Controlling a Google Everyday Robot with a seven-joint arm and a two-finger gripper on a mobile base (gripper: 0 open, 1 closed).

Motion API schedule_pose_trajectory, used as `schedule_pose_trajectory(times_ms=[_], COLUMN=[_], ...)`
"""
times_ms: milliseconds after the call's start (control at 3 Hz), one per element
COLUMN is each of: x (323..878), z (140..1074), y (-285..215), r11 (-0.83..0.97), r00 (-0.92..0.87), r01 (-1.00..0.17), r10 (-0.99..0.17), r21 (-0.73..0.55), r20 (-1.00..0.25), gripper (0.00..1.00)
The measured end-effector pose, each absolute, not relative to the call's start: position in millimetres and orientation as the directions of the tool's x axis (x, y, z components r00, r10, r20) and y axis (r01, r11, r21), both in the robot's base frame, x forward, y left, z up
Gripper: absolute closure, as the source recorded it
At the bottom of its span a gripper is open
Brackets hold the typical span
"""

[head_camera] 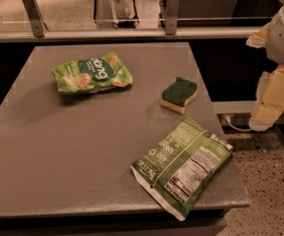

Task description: Move green jalapeno chip bag near green rice chip bag

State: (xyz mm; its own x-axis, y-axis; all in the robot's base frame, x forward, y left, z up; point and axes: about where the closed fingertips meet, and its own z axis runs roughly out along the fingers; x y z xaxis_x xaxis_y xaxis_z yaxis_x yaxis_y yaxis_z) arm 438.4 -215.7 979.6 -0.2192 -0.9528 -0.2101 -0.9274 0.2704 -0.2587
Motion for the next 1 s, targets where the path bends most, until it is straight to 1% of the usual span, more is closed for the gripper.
schedule_pose_trajectory(times_ms=[333,667,1000], x=[438,439,430], z=[980,966,953], y=[-216,-214,-210], r11=[0.27,0.231,0.119], r00=[-0.219,-0.178,-0.062], r01=[-0.927,-0.94,-0.963], r10=[-0.953,-0.96,-0.971], r21=[-0.259,-0.251,-0.24], r20=[-0.21,-0.216,-0.232], gripper=[0.0,0.0,0.0])
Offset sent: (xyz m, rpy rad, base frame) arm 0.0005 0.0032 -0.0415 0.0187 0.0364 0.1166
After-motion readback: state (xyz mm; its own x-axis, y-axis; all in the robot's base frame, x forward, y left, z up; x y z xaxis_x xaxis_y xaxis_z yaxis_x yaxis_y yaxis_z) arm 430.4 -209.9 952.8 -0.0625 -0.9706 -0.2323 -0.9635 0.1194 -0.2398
